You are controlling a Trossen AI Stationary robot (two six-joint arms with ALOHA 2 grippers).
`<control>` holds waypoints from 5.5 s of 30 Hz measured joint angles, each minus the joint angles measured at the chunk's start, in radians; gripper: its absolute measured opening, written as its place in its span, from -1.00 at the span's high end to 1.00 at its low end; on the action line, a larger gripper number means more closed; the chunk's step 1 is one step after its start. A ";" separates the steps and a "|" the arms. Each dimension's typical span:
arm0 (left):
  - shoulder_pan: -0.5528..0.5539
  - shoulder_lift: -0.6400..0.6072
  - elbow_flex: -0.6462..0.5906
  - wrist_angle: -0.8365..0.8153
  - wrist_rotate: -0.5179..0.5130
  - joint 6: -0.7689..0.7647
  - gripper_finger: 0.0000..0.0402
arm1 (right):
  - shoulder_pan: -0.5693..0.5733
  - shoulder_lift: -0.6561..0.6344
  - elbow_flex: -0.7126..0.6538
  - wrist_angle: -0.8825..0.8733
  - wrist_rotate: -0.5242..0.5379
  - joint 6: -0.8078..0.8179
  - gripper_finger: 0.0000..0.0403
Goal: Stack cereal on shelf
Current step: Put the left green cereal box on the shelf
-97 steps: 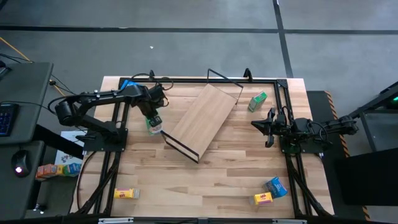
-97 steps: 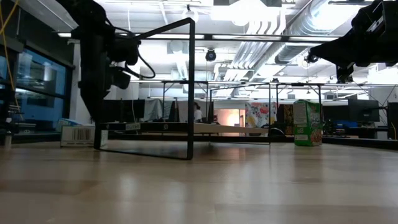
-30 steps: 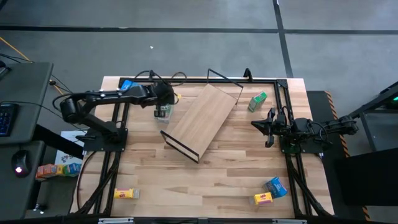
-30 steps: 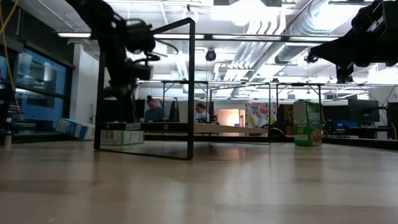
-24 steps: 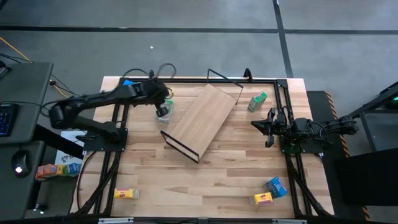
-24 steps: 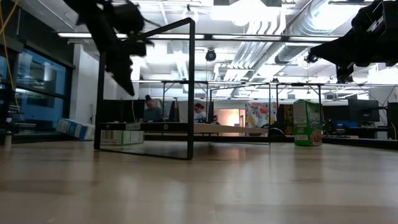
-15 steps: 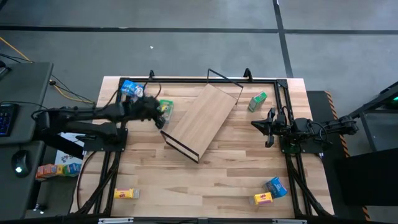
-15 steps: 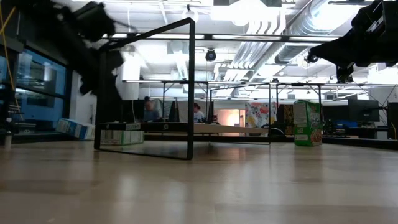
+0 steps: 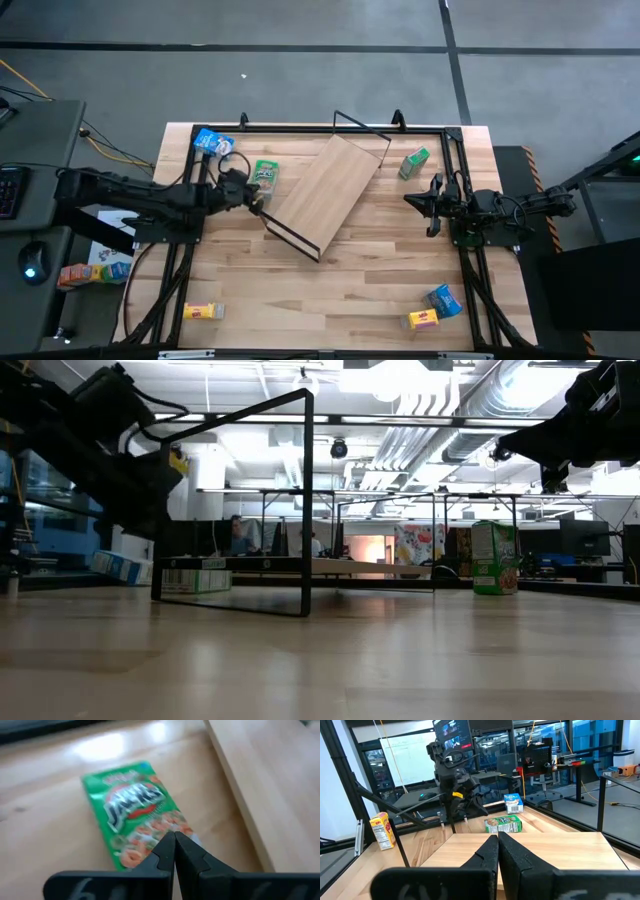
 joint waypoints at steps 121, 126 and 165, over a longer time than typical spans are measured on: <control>-0.458 0.113 0.043 -0.183 -0.131 -0.225 0.99 | 0.000 0.001 0.000 -0.013 0.000 0.000 1.00; -0.458 0.054 0.158 -0.351 -0.044 -0.055 0.89 | 0.000 0.001 0.000 -0.013 0.000 0.000 1.00; 0.342 0.227 0.796 -0.726 0.491 0.981 -0.27 | 0.000 0.001 0.000 -0.014 0.000 0.000 1.00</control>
